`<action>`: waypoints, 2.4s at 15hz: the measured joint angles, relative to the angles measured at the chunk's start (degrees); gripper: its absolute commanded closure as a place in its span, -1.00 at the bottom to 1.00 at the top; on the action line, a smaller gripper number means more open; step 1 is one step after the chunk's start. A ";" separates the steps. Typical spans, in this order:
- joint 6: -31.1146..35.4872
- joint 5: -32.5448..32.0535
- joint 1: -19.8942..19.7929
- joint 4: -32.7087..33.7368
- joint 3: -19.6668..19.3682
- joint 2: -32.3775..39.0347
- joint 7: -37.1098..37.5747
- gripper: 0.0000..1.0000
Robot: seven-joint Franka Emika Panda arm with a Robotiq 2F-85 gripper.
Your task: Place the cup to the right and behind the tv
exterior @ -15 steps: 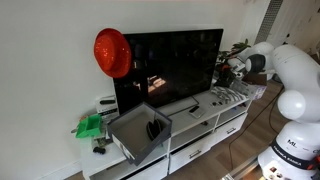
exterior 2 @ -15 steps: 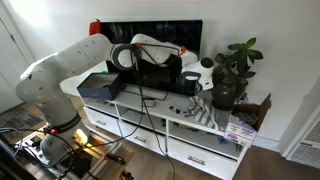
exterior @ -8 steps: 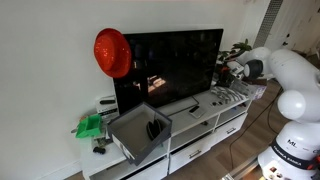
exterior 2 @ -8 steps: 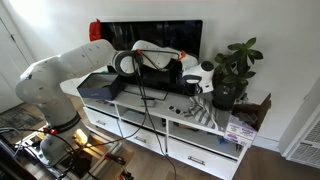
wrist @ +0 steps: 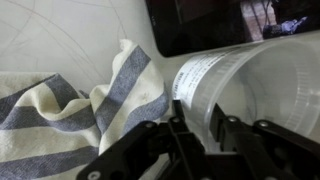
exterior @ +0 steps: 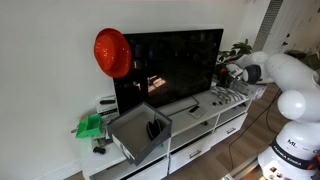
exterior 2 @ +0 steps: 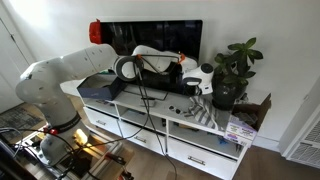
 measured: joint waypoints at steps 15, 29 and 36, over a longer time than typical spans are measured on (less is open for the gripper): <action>0.79 -5.57 -4.89 6.57 12.17 0.50 -0.56 -1.00; -6.82 -16.02 -5.71 10.08 7.39 1.30 -1.06 -1.00; -20.63 -22.34 -5.56 8.95 1.16 -4.27 -9.68 -1.00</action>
